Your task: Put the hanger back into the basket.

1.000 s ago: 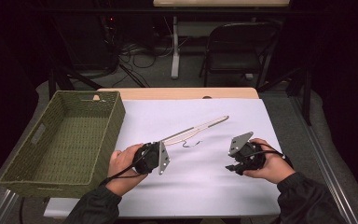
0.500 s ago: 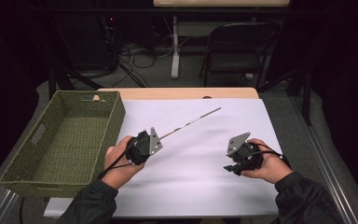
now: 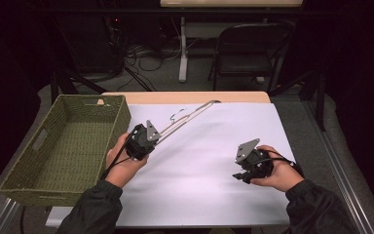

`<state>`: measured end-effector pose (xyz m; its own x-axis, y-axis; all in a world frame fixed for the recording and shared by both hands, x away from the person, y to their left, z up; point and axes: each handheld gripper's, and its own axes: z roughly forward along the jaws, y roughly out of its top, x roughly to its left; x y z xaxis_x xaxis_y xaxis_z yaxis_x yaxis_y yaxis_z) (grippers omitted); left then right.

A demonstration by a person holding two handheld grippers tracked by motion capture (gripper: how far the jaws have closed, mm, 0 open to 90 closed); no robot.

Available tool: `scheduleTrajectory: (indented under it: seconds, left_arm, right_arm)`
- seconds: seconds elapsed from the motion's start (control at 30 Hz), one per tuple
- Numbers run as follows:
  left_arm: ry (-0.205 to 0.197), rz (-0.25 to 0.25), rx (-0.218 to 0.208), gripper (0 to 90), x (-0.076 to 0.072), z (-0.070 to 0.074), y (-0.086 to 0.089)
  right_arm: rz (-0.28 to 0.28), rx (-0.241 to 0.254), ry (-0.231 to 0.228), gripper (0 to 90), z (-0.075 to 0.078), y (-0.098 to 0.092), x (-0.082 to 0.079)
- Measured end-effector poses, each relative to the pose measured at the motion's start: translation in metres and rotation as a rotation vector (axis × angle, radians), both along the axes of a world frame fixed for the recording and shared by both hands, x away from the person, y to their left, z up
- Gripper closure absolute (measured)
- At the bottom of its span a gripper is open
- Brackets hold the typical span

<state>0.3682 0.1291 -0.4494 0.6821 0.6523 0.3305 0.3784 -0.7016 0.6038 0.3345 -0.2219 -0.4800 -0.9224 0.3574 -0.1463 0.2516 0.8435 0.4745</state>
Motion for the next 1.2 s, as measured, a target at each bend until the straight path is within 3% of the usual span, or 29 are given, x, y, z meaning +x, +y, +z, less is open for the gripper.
scheduleTrajectory:
  seconds: [0.23, 0.57, 0.73, 0.83, 0.93, 1.07, 1.2]
  left_arm:
    - [0.045, 0.089, -0.049, 87.4, 0.009, 0.011, 0.01]
    - [0.08, 0.164, -0.157, 87.5, 0.02, 0.044, 0.028]
    - [0.092, 0.194, -0.197, 87.5, 0.023, 0.06, 0.047]
    - [0.108, 0.203, -0.216, 87.5, 0.024, 0.07, 0.063]
    - [0.119, 0.218, -0.243, 87.5, 0.025, 0.079, 0.079]
    - [0.171, 0.211, -0.349, 87.5, 0.025, 0.09, 0.099]
    - [0.173, 0.219, -0.383, 87.5, 0.025, 0.102, 0.113]
  right_arm:
    - [0.003, 0.012, -0.005, 49.2, 0.0, 0.001, 0.0]
    - [0.005, 0.016, -0.007, 48.5, 0.0, 0.002, 0.0]
    - [0.006, 0.013, -0.006, 48.4, 0.001, 0.0, 0.0]
    - [0.01, -0.013, 0.011, 48.4, 0.003, 0.0, 0.0]
    - [0.007, 0.011, -0.002, 48.3, 0.001, 0.0, 0.0]
    - [0.003, 0.014, -0.002, 48.3, 0.0, 0.002, 0.001]
    - [0.003, 0.009, 0.004, 48.3, 0.0, 0.004, 0.002]
